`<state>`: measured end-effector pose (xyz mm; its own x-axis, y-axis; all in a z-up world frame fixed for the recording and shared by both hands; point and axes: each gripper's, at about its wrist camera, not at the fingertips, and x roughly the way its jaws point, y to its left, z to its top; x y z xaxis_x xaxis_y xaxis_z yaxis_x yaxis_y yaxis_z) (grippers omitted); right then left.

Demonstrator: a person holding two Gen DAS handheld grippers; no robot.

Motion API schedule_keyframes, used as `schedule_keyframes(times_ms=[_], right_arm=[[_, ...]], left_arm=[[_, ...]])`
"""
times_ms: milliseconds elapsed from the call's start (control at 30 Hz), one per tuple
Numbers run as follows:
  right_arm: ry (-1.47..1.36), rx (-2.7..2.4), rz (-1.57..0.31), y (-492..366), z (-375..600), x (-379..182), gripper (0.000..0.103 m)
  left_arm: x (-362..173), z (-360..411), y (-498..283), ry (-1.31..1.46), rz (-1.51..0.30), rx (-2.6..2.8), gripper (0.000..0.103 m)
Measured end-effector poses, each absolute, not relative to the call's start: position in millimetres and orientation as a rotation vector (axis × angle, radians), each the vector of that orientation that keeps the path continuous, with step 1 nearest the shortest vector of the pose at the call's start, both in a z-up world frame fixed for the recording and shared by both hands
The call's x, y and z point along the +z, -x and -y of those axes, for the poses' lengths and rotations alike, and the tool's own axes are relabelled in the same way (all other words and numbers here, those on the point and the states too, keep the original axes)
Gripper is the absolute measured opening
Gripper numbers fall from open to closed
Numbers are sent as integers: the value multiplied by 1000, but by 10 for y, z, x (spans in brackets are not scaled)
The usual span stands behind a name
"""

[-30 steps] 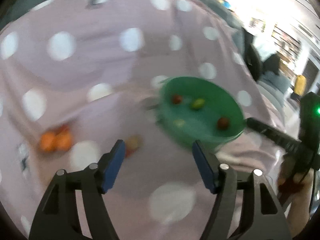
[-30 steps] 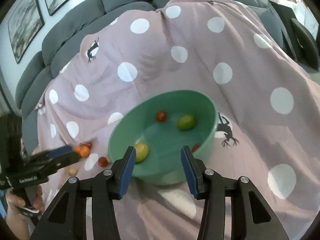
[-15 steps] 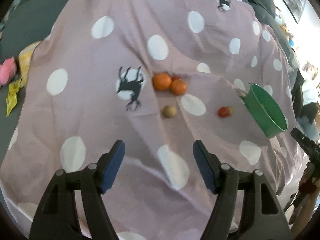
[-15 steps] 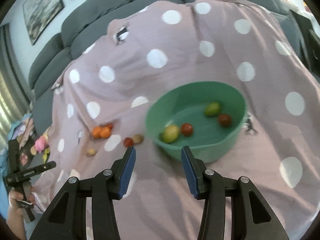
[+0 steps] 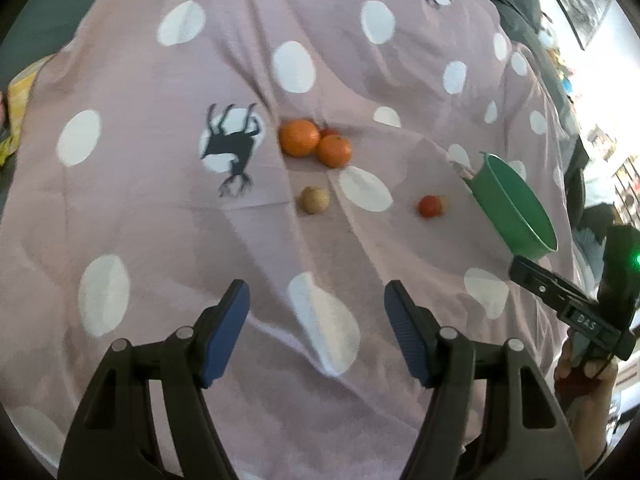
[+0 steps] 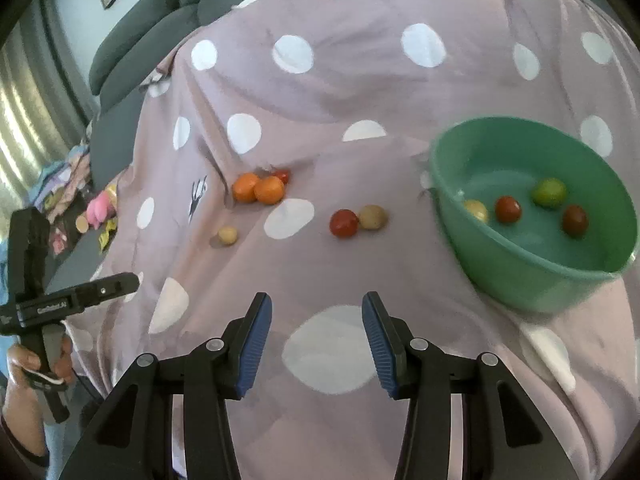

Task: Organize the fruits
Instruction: 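Grasp a small tan fruit with each tool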

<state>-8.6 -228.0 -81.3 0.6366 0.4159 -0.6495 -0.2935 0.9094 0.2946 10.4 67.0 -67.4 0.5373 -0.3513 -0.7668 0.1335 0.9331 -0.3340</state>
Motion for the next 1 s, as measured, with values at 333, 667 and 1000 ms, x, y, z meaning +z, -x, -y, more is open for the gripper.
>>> schedule_keyframes(times_ms=[333,667,1000], right_arm=[[-145,330,-843,-450,2214,-885,48],[-306,261,-909,-994,2291,-1060,45],[-360,216,-976,-1315,2224,-1244,34]], left_arm=[[-734,-280,-604,94,-940,-328,55],[-1021,-109,-1096,-16,-1020,-289,38],[-1172,-75,-1285,-94,-1051,-255,33]])
